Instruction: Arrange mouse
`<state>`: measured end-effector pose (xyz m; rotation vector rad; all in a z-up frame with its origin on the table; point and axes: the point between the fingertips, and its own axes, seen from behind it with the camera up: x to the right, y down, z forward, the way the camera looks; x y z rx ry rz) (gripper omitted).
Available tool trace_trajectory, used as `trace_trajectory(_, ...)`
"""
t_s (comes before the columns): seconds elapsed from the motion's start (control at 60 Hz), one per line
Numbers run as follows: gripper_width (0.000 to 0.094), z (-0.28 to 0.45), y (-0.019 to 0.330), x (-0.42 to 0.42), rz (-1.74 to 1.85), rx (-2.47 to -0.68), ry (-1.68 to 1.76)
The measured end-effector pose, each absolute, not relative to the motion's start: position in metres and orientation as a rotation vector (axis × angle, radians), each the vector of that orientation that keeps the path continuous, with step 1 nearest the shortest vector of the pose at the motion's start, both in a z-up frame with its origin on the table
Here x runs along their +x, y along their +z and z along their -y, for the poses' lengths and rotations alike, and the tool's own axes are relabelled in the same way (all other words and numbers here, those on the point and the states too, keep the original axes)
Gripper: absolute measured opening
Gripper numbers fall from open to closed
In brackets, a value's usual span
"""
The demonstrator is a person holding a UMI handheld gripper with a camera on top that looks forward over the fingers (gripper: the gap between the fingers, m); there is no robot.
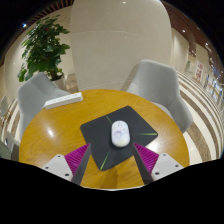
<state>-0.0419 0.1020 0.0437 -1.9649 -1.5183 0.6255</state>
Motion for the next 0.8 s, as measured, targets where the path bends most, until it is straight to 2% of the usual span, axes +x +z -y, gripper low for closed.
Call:
trace_trajectory(0.1,0.0857,-0.076,0.076,0.027,1.574,-1.929,0.604)
trace_trajectory(0.267,0.0860,-0.040,0.107,0.125,1.629,-1.952,0.581)
trace_trajectory(0.3,0.0857,-0.033,0.101,0.139,1.638,-1.962,0.589)
trace_trajectory(0.467,0.0859,-0.013,0.114,0.200,1.677,-1.927,0.575)
trace_trajectory(0.8,0.0860,-0.018,0.118,0.238,1.654,-1.936,0.596)
